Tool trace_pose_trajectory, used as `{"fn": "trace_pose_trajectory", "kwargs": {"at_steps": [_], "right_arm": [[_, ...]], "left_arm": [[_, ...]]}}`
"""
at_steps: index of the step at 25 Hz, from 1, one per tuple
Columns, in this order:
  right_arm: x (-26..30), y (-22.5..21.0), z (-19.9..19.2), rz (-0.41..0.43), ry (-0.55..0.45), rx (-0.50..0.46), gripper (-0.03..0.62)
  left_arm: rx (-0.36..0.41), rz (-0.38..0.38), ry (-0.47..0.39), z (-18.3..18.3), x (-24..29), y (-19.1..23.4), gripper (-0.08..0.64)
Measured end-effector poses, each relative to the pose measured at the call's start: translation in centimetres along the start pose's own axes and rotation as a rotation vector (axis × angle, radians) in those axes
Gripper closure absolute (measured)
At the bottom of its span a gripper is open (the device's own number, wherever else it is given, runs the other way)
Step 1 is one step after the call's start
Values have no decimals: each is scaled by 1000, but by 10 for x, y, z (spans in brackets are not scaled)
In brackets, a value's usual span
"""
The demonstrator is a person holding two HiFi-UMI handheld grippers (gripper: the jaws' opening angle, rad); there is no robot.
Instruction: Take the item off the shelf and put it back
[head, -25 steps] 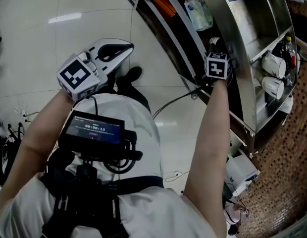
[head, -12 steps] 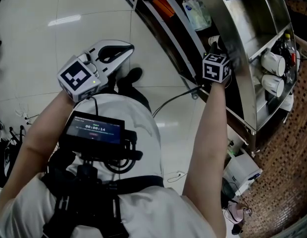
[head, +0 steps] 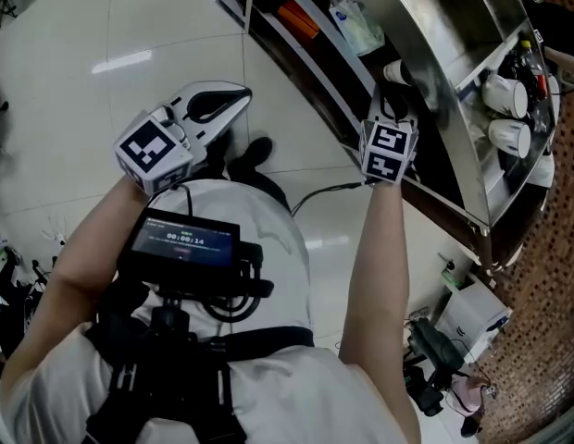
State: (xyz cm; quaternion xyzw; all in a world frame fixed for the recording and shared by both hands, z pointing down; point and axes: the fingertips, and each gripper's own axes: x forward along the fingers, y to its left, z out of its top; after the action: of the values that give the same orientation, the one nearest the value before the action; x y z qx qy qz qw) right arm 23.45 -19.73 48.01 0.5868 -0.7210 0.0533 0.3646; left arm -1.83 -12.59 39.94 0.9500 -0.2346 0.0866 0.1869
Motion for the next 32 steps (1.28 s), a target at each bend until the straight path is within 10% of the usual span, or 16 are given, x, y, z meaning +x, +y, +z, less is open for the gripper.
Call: {"fn": "trace_pose_trajectory", "kwargs": {"at_steps": [16, 32], "right_arm": [[-133, 77, 98, 303, -382, 410, 589], [-182, 89, 142, 295, -540, 415, 592]], "left_arm": [[117, -91, -8, 38, 14, -18, 551], [176, -223, -17, 78, 25, -71, 551]]}}
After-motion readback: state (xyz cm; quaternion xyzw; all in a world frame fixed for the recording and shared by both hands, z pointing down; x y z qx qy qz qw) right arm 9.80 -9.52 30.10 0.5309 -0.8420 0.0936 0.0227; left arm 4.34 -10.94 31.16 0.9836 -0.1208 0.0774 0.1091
